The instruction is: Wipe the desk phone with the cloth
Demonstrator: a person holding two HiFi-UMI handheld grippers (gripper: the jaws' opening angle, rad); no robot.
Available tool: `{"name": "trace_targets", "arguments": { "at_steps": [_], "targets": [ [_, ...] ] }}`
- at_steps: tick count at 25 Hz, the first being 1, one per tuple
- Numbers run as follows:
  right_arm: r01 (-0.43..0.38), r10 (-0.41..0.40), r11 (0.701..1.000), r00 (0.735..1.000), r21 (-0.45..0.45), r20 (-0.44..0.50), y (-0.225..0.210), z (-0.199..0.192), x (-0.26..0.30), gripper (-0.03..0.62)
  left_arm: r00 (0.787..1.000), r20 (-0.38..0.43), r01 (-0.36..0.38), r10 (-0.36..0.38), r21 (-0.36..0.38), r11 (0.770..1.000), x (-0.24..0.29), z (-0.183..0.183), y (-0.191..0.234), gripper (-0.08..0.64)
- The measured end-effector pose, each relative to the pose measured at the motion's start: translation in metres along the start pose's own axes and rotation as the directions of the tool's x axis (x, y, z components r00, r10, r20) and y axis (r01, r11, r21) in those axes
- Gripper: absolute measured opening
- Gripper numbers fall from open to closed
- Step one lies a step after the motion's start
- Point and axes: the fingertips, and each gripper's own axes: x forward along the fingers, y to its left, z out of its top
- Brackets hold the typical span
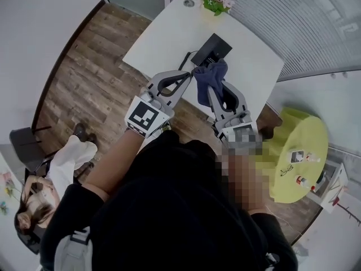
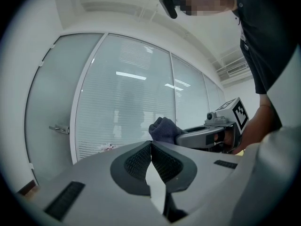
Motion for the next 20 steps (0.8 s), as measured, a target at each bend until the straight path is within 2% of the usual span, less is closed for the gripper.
{"name": "trace_targets", "arguments": {
  "at_steps": [9, 15, 20],
  "targets": [
    [0.051, -0.048, 0.998, 0.997, 0.045, -0.061, -0.031, -0.034, 0.026, 0.087, 0.998, -0.03, 0.047, -0.048, -0.029, 0.998, 0.037, -0.023, 0.02, 0.011],
    [0.077, -0.072, 0.996, 0.993, 0.047, -0.098, -0.081, -0.06, 0.047, 0.087, 0.999, -0.049, 0.011, -0.015, -0.071, 0.997, 0.078, -0.041, 0.043, 0.011],
    [0.092, -0.093, 0.996, 0.984, -0.013, -0.15, -0.128, -0.083, 0.069, 0.087, 0.996, -0.085, -0.024, 0.018, -0.068, 0.997, 0.112, -0.065, 0.066, 0.011]
  ]
}}
